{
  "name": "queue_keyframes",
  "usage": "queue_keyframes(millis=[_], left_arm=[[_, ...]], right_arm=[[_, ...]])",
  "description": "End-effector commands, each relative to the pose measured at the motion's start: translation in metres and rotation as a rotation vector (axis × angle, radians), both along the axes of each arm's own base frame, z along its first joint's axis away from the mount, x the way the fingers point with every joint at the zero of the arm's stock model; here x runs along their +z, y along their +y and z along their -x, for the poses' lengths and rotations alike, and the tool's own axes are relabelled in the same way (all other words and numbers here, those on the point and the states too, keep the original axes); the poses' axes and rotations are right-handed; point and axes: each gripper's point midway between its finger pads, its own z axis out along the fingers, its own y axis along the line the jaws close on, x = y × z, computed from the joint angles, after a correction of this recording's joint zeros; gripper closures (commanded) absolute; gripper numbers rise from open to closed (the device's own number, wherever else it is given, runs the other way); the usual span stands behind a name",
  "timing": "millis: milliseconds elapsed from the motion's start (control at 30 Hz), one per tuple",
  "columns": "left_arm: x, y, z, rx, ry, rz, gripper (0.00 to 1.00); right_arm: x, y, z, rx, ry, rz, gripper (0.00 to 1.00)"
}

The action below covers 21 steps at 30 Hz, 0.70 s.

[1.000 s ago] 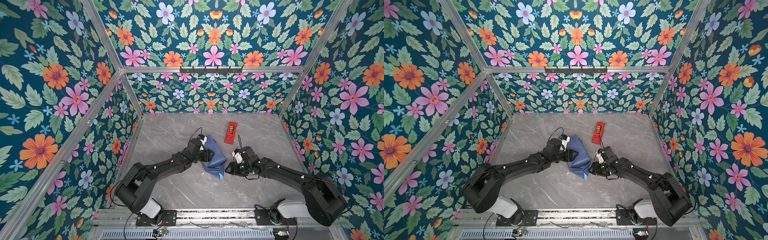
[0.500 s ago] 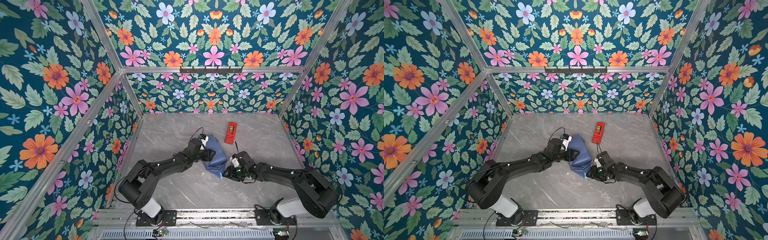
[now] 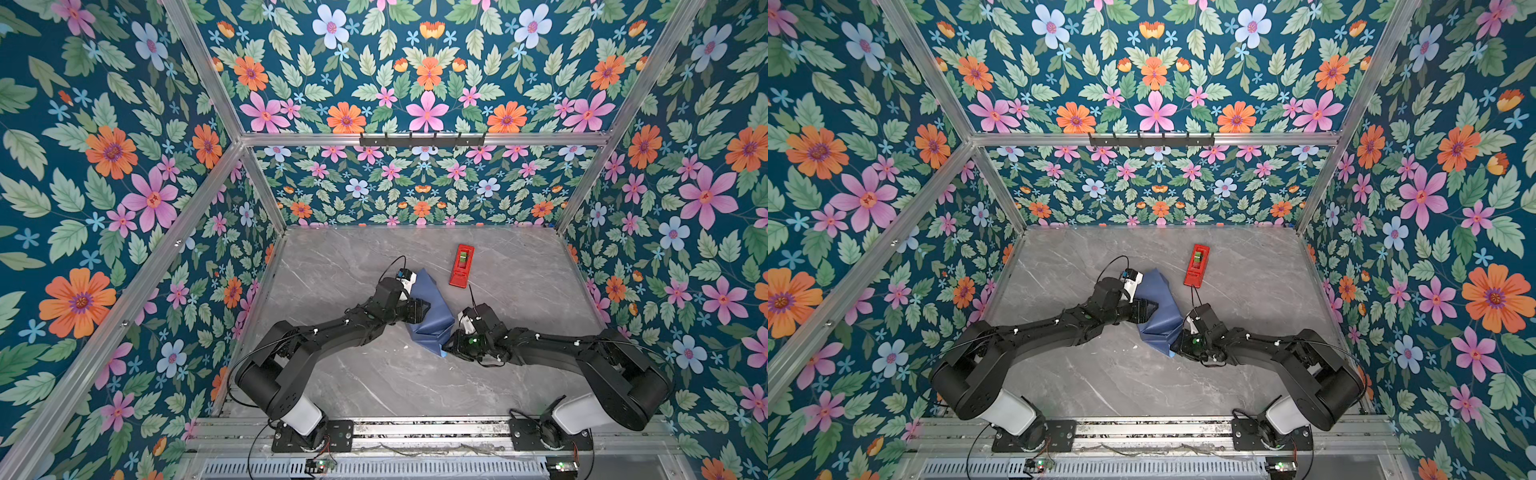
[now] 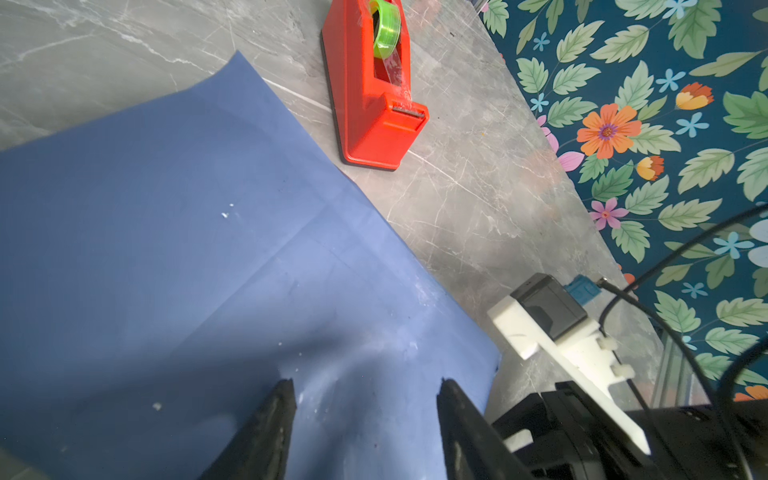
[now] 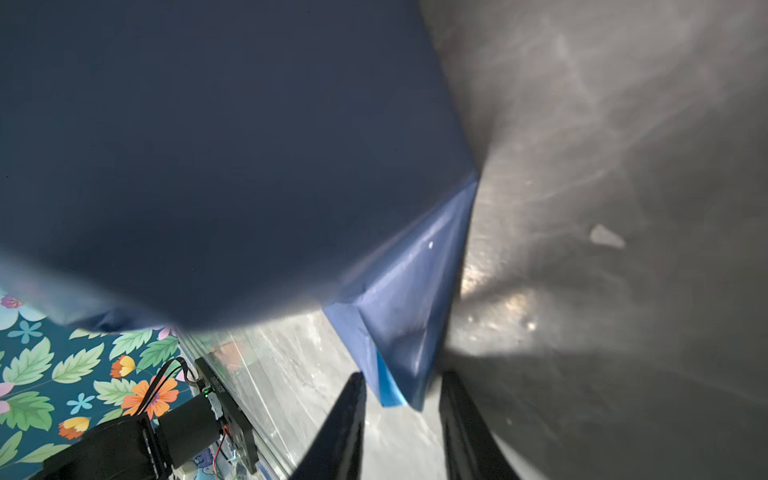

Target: Wrap the gift box in paper

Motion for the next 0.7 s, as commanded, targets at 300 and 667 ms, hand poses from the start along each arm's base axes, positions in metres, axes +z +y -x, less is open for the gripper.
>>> queue_keyframes(millis=[300,667], left_arm=[[-0.021,0.009,0.013,-0.012,0.082,-0.066,0.42],[-0.012,0.006,0.010,-0.021,0.064,-0.064,0.42]], right_arm=[[-0.006,0.002,-0.008,-0.047,-0.017,0.012,0.81],[0.001,0.003,-0.011,-0.054,-0.031,0.001,0.99]])
